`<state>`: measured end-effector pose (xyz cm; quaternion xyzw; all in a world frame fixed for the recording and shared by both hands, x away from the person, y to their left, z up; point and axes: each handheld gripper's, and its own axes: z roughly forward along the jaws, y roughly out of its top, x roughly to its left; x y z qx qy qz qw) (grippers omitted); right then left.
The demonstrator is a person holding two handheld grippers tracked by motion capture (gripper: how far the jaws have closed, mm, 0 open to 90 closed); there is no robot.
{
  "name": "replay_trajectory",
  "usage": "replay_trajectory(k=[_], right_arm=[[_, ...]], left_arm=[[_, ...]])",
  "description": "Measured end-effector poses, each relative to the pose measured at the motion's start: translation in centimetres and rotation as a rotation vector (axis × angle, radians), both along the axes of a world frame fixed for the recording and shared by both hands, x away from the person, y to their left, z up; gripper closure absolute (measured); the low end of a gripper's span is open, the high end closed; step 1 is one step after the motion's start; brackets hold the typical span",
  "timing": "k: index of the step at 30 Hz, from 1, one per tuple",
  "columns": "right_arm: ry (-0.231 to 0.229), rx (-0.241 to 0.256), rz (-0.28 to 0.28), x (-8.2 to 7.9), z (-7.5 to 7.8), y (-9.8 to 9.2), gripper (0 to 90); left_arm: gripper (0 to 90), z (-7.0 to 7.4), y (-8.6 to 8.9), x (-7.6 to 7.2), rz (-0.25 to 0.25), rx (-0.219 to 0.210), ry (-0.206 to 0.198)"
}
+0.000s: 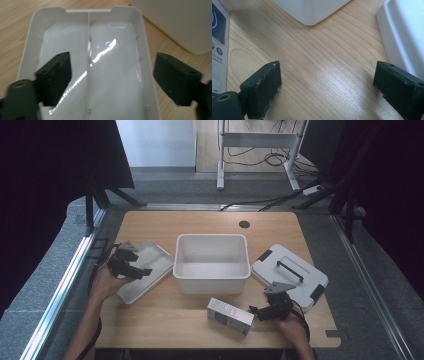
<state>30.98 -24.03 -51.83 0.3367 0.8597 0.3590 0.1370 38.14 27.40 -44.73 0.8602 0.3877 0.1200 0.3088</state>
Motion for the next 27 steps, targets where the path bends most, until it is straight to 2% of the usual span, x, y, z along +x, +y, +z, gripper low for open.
replay_trajectory(k=[1, 5, 6, 9, 10, 12, 17, 22, 27], right_arm=[[0.0, 0.0, 0.0, 0.0, 0.0, 0.0, 7.5], [0.0, 0.0, 0.0, 0.0, 0.0, 0.0, 7.5], [0.0, 0.0, 0.0, 0.0, 0.0, 0.0, 7.5], [-0.001, 0.0, 0.0, 0.0, 0.0, 0.0, 7.5], [0.0, 0.0, 0.0, 0.0, 0.0, 0.0, 7.5], [-0.001, 0.0, 0.0, 0.0, 0.0, 0.0, 7.5], [0.0, 0.0, 0.0, 0.0, 0.0, 0.0, 7.5], [0.001, 0.0, 0.0, 0.0, 0.0, 0.0, 7.5], [0.001, 0.0, 0.0, 0.0, 0.0, 0.0, 7.4]], left_arm=[[11.3, 0.1, -0.3, -0.3, -0.002, 0.0, -0.009], [0.0, 0.6, -1.7, -1.9, -0.031, -0.012, -0.044], [0.0, 0.8, -2.4, -2.6, -0.046, -0.01, -0.055], [0.0, 0.8, -3.1, -3.4, -0.069, -0.015, -0.06], [0.0, 0.7, -3.8, -4.2, -0.09, -0.022, -0.065], [0.0, 0.5, -4.1, -4.6, -0.099, -0.024, -0.067], [0.0, -1.2, -5.6, -6.0, -0.125, -0.038, -0.062], [0.0, -3.1, -6.7, -7.1, -0.14, -0.036, -0.061], [0.0, -5.1, -7.6, -7.7, -0.151, -0.023, -0.042]])
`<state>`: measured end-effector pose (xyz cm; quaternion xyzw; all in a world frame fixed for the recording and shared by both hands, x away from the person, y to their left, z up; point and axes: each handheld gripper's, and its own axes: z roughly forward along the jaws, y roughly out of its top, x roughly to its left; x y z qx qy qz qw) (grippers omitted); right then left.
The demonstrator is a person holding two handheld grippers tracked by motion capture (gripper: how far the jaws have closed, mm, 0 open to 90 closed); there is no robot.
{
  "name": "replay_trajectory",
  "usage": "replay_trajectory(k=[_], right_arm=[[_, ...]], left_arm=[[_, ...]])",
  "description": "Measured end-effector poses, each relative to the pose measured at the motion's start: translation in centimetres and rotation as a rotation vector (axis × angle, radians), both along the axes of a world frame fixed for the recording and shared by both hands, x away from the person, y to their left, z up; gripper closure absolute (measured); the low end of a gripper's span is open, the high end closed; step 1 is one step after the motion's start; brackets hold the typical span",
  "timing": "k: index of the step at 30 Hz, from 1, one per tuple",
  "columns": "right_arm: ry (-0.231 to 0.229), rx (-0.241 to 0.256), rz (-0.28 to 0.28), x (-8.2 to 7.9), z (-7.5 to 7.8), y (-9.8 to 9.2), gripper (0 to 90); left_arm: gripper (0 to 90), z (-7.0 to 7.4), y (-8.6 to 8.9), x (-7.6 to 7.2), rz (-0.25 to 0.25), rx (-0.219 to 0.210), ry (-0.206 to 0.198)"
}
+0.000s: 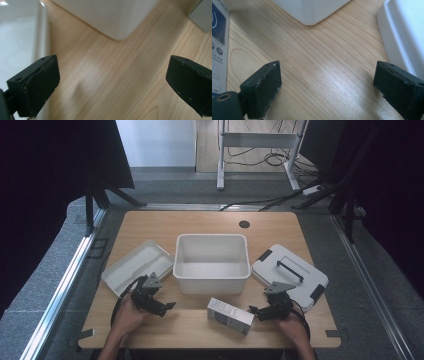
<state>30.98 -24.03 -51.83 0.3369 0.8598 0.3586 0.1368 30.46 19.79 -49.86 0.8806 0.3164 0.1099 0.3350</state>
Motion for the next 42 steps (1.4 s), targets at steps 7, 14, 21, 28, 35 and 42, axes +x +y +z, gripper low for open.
replay_trajectory(k=[7, 14, 21, 28, 35, 42], right_arm=[[0.019, -0.007, 0.003, 0.1, 0.1, 0.0, 5.5], [0.031, 0.017, 0.017, 0.0, 2.2, -0.3, 5.5], [0.05, -0.015, 0.039, -0.4, 5.6, -0.2, 7.3], [0.046, -0.038, 0.084, -1.3, 8.9, 0.9, 7.8], [0.043, -0.06, 0.16, -2.5, 11.9, 3.2, 6.5], [0.063, -0.078, 0.234, -3.6, 12.6, 5.9, 6.1]], left_arm=[[0.0, -1.8, -1.1, -0.4, -0.019, -0.009, 0.018], [0.0, -2.3, -1.5, -0.5, -0.012, -0.01, 0.009], [0.0, -2.3, -1.5, -0.5, -0.011, -0.011, 0.009], [0.0, -2.3, -1.4, -0.5, -0.012, -0.008, 0.009], [0.0, -2.3, -1.4, -0.5, -0.008, -0.009, 0.008], [0.0, -2.3, -1.4, -0.5, -0.006, -0.008, 0.008]])
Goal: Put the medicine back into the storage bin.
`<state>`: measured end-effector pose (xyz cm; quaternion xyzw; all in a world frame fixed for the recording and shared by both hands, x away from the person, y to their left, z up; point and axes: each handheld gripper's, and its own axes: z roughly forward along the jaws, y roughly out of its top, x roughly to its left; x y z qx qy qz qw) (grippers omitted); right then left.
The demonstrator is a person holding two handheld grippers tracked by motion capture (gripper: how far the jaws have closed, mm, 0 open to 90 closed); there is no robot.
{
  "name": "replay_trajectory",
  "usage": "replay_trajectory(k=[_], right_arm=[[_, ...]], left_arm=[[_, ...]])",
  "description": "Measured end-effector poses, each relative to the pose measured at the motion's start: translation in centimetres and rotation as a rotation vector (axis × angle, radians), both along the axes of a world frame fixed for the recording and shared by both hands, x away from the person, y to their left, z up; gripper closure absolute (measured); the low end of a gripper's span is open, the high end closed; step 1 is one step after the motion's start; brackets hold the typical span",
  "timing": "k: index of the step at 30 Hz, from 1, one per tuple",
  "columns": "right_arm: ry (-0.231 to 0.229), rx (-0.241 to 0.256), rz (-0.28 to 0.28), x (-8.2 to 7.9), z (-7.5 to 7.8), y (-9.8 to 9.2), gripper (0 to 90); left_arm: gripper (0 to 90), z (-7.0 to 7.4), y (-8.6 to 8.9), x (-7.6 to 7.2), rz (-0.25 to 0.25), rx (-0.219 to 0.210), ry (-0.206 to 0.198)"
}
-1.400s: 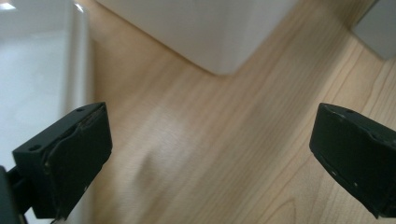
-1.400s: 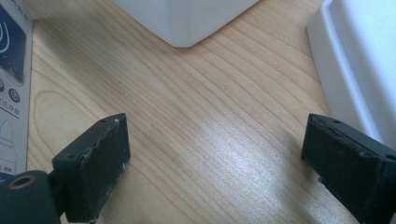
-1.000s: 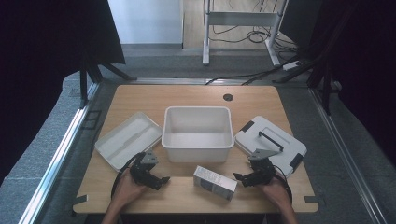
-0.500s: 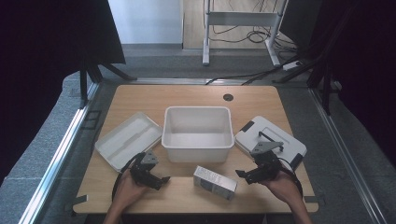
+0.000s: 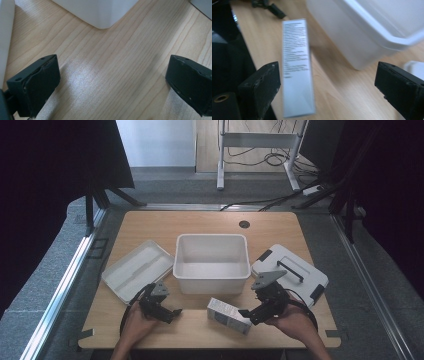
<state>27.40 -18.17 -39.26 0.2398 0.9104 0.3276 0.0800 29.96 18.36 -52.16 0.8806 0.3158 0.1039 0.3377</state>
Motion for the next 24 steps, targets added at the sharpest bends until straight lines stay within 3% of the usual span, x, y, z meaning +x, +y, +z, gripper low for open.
replay_trajectory(k=[7, 14, 19, 21, 24], right_arm=[[0.023, -0.033, 0.081, -1.0, -0.9, 2.1, 7.9], [0.037, -0.081, 0.098, -0.9, -2.6, 3.6, 14.7], [0.066, -0.132, 0.097, -0.3, -4.5, 4.6, 26.1], [0.069, -0.138, 0.098, -0.3, -4.7, 4.6, 28.5], [0.08, -0.151, 0.11, -0.2, -5.1, 5.0, 39.1]], left_arm=[[0.0, 0.0, 0.0, 0.0, 0.003, 0.0, 0.0], [0.0, 0.0, 0.0, -0.1, 0.007, -0.001, 0.0], [0.0, 0.0, 0.0, -0.1, 0.008, -0.002, 0.0], [0.0, 0.0, 0.0, -0.1, 0.009, -0.002, 0.0], [0.0, 0.0, 0.0, -0.1, 0.008, -0.002, 0.0]])
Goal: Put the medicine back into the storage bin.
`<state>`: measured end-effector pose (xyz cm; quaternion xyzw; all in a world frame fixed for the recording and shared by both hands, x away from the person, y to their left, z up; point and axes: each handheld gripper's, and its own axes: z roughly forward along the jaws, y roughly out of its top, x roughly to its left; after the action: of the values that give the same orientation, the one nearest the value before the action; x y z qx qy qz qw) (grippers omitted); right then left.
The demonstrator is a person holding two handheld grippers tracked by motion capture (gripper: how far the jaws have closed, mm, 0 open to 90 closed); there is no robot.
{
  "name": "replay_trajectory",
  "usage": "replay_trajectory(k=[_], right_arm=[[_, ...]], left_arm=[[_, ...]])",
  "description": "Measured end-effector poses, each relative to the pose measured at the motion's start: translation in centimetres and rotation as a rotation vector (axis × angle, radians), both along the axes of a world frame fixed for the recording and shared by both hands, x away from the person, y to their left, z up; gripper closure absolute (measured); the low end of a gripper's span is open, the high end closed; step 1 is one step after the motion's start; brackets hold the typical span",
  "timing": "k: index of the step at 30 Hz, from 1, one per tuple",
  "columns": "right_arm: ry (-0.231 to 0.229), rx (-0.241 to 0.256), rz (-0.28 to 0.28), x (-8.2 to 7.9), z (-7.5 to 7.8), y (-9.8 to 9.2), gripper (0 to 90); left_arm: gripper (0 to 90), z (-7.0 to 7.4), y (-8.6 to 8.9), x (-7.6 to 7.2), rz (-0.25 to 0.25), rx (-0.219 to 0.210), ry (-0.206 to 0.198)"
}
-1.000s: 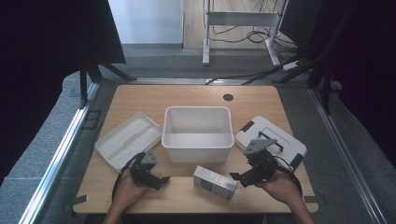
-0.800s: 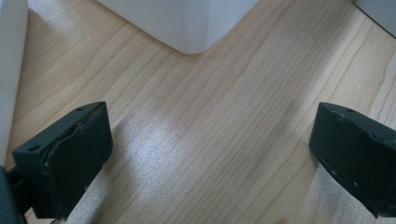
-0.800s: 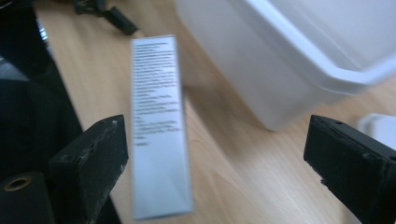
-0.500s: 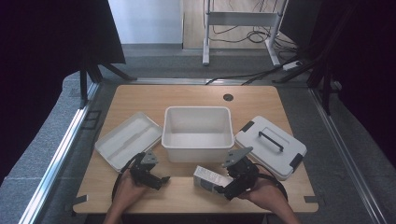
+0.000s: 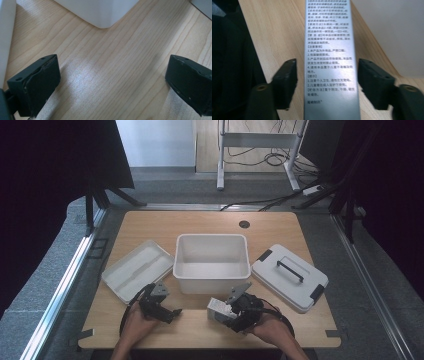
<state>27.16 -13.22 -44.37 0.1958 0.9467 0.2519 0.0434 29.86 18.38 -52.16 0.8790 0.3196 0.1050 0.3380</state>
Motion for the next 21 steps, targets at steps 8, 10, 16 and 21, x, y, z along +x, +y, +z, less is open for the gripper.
replay_trajectory(k=[8, 10, 16, 21], right_arm=[[-0.008, -0.048, 0.023, -0.1, 0.3, 0.4, 54.6], [-0.005, -0.052, 0.035, -0.1, 0.6, 0.5, 54.6], [0.001, -0.037, 0.057, 0.0, 2.7, 0.6, 54.6], [0.007, -0.028, 0.066, 0.3, 3.9, 0.6, 54.6]], left_arm=[[0.0, 0.0, 0.0, 0.0, 0.0, 0.0, 0.0], [0.0, 0.0, 0.0, 0.0, 0.001, 0.0, 0.0], [0.0, 0.0, 0.0, 0.0, 0.001, 0.0, 0.0], [0.0, 0.0, 0.0, 0.0, 0.002, 0.0, 0.0]])
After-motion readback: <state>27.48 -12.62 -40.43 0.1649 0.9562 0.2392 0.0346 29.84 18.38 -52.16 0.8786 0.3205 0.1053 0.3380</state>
